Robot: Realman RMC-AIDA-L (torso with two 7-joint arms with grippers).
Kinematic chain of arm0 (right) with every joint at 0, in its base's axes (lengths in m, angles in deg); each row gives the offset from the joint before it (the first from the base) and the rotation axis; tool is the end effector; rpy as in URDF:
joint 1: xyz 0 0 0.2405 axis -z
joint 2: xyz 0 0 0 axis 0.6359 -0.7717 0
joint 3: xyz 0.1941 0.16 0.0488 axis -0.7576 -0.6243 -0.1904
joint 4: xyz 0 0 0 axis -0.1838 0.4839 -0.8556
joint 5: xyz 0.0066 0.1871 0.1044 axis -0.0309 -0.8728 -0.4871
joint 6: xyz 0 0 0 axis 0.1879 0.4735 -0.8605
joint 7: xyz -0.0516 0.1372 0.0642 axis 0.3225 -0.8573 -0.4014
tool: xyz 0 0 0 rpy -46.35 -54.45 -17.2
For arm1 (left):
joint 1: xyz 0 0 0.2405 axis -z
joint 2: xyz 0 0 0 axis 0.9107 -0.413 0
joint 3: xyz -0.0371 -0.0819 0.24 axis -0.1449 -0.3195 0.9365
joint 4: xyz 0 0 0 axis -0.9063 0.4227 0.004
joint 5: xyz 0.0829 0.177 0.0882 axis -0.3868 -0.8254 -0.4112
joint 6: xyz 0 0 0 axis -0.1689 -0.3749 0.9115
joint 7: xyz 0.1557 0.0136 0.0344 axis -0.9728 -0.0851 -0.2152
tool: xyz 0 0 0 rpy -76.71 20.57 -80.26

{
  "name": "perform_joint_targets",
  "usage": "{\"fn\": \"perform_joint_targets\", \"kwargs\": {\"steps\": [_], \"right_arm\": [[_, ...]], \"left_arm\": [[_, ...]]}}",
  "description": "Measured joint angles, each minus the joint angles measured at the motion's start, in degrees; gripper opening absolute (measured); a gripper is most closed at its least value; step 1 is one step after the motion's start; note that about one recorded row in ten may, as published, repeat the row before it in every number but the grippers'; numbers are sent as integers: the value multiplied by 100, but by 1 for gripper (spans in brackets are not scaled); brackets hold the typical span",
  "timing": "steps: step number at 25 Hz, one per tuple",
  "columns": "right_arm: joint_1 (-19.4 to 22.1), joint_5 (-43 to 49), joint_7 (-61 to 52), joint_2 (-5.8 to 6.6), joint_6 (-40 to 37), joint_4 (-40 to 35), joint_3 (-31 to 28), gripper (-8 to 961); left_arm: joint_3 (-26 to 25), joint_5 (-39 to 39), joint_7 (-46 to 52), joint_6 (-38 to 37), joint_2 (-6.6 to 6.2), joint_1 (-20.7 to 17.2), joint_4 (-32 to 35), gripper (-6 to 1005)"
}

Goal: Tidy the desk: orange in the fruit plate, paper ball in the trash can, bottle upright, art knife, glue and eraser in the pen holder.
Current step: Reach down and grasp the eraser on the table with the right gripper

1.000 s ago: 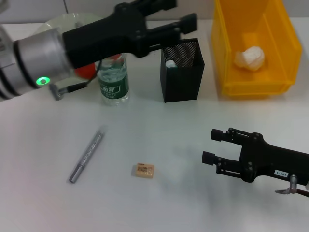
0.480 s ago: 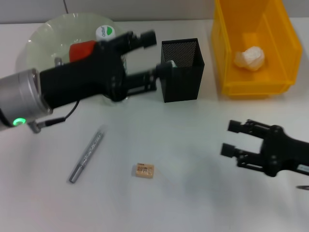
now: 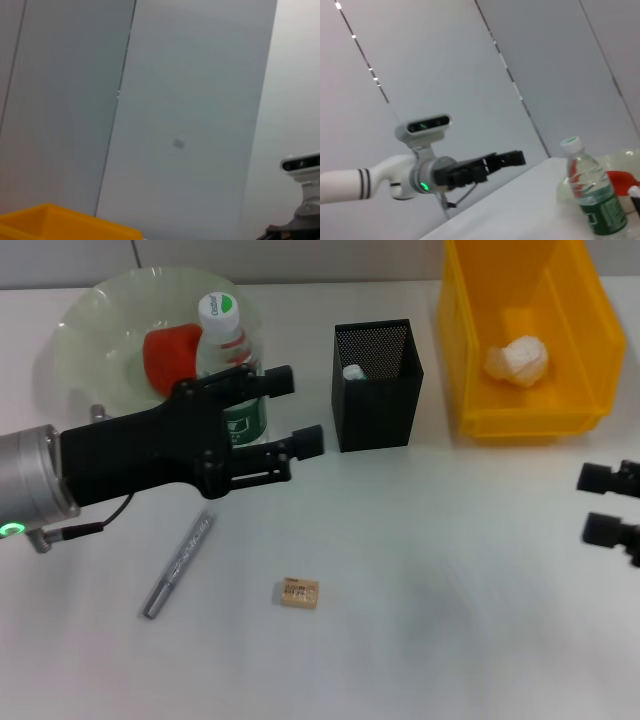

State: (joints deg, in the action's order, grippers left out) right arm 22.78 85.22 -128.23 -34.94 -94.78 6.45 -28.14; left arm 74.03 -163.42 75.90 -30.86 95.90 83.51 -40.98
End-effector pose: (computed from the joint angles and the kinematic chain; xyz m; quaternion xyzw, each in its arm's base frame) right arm 0.2917 0.2466 0.0651 -0.8946 0.2596 0.3573 0.0684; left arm -0.2138 0.3036 -0.0115 -0.9060 -0.1471 -0.3843 0.0988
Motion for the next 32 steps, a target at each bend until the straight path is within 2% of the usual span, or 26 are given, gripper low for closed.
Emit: {"fn": "perform_joint_targets", "kwargs": {"steps": [1,5,11,14,19,20,21,23,24,25,27,29,30,32], "right_arm": [[0,0,0,0,0,0,0,728],[-199,31,-680,141,-225,-197,-17,728],[-408,140,-833,146,-132,-222,34,728],[-742,527,-1118,116,-109,-400,38,728],[-1568,1453,-1821,31,-24,-858,386,727],[-1884,1751,-2082,-7,150,-1002,791,727],[-1884,1751,-2082,-7,150,-1002,791,727],[-2155,1979,-2301,-65,401,-1127,1294,727],[-2278,2098,-2384,-102,543,-1178,1571,727],[-2510,2322,-2491,-192,800,-1239,2101,727],[-2610,2434,-2508,-237,908,-1250,2303,727],[-2829,2674,-2526,-354,1070,-1267,2711,727],[-3022,2894,-2549,-461,1176,-1303,3021,727],[-3119,2992,-2582,-500,1235,-1322,3222,727]], "left_arm": [[-15,-5,0,-1,0,-19,-1,808],[-117,-11,-12,-3,-2,-113,-1,808],[-280,-48,-10,-5,-4,-240,-1,809],[-439,-64,52,-14,-32,-300,-2,809],[-493,-70,122,-23,-46,-316,-25,809],[-498,-121,144,-23,-53,-317,-47,809],[-511,-178,144,-21,-56,-319,-49,808],[-528,-248,144,-20,-57,-319,-51,808],[-528,-248,144,-20,-57,-319,-51,808],[-665,-600,128,13,-41,-320,-73,808],[-742,-737,94,35,-23,-321,-97,808],[-742,-737,94,35,-23,-321,-97,808],[-898,-934,12,47,10,-311,-160,808],[-954,-981,-3,54,15,-298,-199,808]]}}
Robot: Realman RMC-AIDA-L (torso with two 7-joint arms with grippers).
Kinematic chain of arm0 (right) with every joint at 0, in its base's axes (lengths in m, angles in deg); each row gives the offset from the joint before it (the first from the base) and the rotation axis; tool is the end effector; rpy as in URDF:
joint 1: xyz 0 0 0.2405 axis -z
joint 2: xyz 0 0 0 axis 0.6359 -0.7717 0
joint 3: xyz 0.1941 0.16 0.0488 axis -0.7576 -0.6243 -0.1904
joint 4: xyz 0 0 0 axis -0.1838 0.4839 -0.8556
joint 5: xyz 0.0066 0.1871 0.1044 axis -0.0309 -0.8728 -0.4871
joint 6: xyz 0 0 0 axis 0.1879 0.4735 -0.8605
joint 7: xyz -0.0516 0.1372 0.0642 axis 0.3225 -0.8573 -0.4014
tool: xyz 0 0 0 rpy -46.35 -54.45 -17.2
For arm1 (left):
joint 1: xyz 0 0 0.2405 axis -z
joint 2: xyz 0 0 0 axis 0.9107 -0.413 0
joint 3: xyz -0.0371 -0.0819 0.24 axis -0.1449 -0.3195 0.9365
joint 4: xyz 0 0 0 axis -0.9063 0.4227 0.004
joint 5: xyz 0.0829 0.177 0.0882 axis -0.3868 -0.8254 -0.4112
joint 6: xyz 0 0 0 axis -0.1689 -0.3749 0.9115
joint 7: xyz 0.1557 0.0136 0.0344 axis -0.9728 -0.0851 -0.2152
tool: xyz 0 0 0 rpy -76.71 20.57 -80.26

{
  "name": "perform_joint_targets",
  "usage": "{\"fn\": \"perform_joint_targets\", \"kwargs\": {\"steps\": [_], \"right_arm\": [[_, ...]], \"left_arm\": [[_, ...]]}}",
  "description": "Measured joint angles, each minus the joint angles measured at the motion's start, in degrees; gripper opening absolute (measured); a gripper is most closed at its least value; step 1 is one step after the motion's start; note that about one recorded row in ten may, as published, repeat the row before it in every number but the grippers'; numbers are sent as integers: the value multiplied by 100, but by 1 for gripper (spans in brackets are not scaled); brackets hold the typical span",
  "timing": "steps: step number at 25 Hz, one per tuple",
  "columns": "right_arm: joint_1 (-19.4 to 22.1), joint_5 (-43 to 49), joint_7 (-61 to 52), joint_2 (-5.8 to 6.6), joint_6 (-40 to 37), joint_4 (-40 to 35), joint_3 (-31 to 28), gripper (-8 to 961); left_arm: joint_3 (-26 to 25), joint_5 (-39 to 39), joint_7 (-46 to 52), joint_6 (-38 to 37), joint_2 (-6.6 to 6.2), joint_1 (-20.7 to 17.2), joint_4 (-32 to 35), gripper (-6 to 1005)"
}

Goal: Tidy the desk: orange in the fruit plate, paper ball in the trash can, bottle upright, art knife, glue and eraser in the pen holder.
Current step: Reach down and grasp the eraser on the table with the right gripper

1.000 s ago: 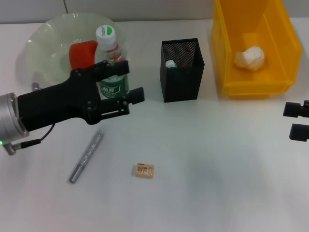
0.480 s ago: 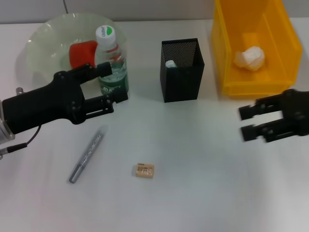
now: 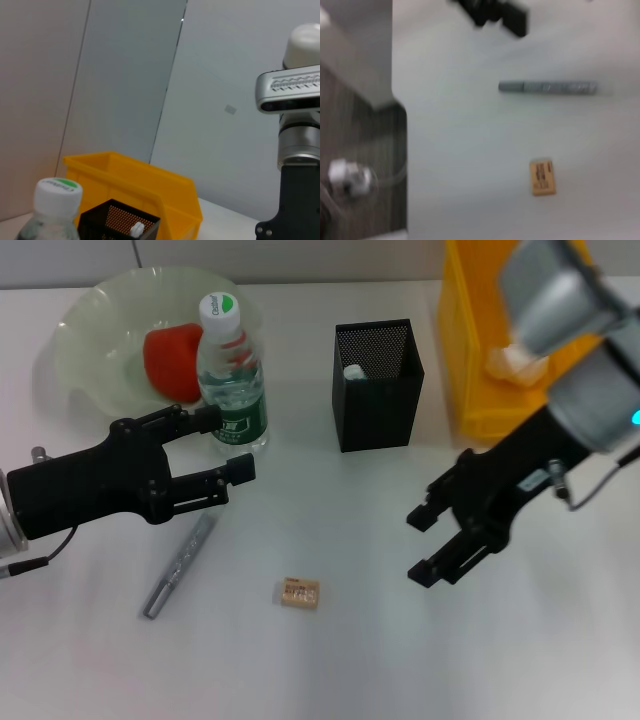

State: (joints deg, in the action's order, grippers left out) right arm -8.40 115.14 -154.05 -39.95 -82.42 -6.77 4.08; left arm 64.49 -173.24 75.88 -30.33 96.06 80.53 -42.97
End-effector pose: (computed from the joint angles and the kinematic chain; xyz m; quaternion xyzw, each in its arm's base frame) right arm 0.1551 0.3500 -0.0316 0.9816 -0.1433 0.0983 0.0791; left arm -0.2625 0.2951 -0.0030 -0.9081 -0.2005 -0.3355 0.1502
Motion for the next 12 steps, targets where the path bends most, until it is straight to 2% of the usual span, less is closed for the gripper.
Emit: {"fn": "perform_joint_targets", "kwargs": {"steps": [2,3,4,8,12], "right_arm": [[-149,81,-118,-34,175,-29,432,727],[-268,80,-284,-40,408,-91,1008,727],[-268,80,-284,-40,408,-91,1008,727],[-455,63,-488,-52,801,-230,1859,727],[-701,-74,-547,-69,950,-226,2158,726]], "left_arm": [[-66,-40,-5,6,2,14,-39,808],[-129,-68,-10,15,2,15,-57,808],[-129,-68,-10,15,2,15,-57,808],[-246,-138,-224,26,17,9,-115,809],[-253,-147,-324,22,31,9,-148,808]]}}
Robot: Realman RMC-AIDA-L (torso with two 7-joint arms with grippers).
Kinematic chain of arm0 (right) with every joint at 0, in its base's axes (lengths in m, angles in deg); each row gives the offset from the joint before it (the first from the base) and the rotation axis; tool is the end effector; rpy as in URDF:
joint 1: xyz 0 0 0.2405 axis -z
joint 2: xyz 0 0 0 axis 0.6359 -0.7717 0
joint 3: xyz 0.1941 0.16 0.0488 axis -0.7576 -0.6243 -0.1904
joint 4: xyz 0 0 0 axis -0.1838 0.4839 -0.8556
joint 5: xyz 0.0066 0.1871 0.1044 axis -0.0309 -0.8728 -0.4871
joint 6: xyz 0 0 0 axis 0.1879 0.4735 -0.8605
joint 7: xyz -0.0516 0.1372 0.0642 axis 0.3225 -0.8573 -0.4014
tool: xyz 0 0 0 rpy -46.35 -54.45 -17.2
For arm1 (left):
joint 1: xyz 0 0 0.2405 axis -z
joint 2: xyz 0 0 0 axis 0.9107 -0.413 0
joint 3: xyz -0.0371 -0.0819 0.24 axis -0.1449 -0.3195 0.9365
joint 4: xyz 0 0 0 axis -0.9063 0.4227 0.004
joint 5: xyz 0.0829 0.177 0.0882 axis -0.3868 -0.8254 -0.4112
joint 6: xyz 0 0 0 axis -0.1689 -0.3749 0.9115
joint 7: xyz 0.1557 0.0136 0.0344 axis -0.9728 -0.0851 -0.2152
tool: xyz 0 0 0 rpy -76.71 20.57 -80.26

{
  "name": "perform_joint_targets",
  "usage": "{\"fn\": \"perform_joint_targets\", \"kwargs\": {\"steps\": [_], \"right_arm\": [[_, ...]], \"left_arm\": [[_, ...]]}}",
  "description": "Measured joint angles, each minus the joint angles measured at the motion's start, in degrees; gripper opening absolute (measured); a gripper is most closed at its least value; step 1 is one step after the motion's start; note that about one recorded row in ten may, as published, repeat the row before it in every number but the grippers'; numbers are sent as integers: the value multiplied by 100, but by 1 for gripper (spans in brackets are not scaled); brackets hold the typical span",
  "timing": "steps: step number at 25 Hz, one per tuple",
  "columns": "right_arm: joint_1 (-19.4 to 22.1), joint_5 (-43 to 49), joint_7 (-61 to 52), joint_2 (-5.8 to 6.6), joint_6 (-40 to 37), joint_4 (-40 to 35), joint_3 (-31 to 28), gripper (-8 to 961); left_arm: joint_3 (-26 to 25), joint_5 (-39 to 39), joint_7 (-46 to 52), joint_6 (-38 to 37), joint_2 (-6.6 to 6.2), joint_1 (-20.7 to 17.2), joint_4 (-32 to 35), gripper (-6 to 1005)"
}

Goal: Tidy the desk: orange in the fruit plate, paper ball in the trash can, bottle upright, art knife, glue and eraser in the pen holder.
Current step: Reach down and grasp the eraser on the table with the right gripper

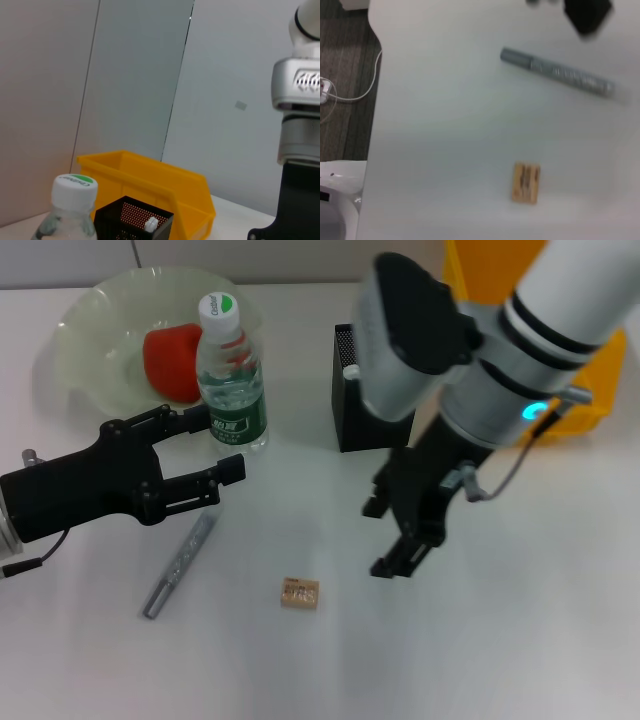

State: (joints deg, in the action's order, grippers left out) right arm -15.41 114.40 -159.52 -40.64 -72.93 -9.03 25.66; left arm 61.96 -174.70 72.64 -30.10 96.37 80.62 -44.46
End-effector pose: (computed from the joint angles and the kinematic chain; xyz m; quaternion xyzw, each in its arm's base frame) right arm 0.1050 0.3539 -0.0783 0.9769 -0.0072 0.2057 0.0575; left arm -0.2705 0.2950 -0.0026 -0.9085 -0.1917 -0.3297 0.1707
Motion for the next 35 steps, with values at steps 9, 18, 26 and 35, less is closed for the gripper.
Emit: {"fn": "perform_joint_targets", "kwargs": {"steps": [9,18,26,35], "right_arm": [[-366,-602,-20,-23,593,209,796,713],[-331,-1004,-28,-22,1171,327,1651,700],[-277,-1285,-34,-22,1533,412,2072,689],[-203,-1485,-35,-22,1866,525,2461,677]], "left_arm": [[-5,-2,-9,39,46,19,-24,808],[-5,-1,-16,59,93,65,-23,809],[-5,-1,-16,109,127,83,-29,808],[3,-1,-16,125,136,80,-73,808]]}}
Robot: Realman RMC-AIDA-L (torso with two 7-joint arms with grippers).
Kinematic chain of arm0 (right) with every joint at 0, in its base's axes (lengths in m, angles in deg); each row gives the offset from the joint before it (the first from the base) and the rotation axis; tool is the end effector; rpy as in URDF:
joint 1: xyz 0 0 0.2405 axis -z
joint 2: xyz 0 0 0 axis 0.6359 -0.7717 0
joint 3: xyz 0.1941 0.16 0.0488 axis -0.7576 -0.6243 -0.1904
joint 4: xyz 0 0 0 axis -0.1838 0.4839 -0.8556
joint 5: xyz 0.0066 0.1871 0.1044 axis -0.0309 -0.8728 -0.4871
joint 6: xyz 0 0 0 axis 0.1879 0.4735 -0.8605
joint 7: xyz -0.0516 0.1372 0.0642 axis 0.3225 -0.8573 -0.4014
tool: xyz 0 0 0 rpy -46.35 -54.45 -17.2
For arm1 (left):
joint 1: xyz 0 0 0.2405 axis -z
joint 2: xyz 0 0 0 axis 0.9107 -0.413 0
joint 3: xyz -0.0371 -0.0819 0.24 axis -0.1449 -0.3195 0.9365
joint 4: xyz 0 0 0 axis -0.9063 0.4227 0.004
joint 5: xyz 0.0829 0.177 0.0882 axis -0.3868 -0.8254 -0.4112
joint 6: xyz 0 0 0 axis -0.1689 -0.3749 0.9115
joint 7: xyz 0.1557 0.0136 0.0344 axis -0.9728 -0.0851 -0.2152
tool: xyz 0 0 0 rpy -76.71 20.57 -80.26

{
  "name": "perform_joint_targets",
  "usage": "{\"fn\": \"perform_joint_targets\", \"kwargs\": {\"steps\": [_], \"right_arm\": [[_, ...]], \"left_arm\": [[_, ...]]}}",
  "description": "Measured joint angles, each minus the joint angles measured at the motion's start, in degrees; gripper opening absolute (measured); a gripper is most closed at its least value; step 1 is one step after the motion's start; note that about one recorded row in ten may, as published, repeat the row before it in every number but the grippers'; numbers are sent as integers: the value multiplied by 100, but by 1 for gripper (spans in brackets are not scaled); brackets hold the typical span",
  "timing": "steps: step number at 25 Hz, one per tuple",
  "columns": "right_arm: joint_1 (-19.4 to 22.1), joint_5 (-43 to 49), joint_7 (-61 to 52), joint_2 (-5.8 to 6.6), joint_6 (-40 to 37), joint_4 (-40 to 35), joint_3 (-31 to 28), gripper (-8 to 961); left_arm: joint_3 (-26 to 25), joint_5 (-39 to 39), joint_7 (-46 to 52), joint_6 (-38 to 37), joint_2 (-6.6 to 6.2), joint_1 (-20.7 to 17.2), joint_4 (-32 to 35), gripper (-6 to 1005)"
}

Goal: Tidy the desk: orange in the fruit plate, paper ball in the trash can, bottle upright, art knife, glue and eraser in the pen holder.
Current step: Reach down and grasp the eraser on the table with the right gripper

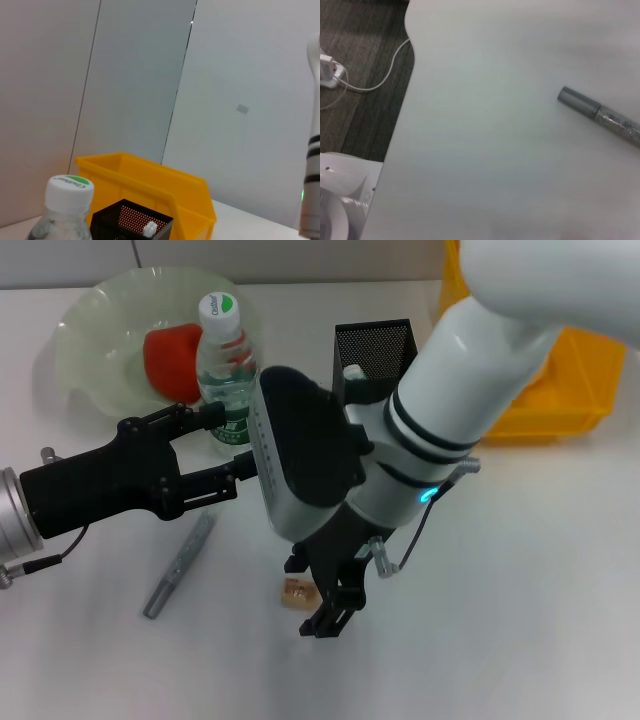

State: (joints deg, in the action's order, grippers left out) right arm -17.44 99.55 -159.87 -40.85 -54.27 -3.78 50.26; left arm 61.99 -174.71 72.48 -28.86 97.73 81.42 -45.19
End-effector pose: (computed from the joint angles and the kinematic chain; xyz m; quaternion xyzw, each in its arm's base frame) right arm 0.0956 0.3231 -0.1510 0.9753 0.0762 0.1923 0.0775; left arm -0.2647 0.2984 -0.0126 -0.9052 -0.1970 -0.3359 0.1704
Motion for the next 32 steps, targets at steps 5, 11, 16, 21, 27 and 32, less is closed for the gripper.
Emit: {"fn": "perform_joint_targets", "kwargs": {"steps": [5,11,16,21,27,32], "right_arm": [[47,-21,1,0,158,20,125,670],[82,-28,1,0,247,20,138,661],[121,-90,0,0,394,30,284,654],[121,-112,0,0,442,76,301,647],[121,-119,11,0,529,177,300,639],[126,-119,53,0,588,196,306,595]], "left_arm": [[-7,0,-3,0,-2,1,-2,808],[15,0,-13,6,-5,6,-3,809],[8,0,-16,6,-5,7,-2,809],[11,0,-17,5,-5,7,-2,809],[-2,0,-18,2,-5,9,-2,809],[-8,0,-18,2,1,9,-2,809]]}}
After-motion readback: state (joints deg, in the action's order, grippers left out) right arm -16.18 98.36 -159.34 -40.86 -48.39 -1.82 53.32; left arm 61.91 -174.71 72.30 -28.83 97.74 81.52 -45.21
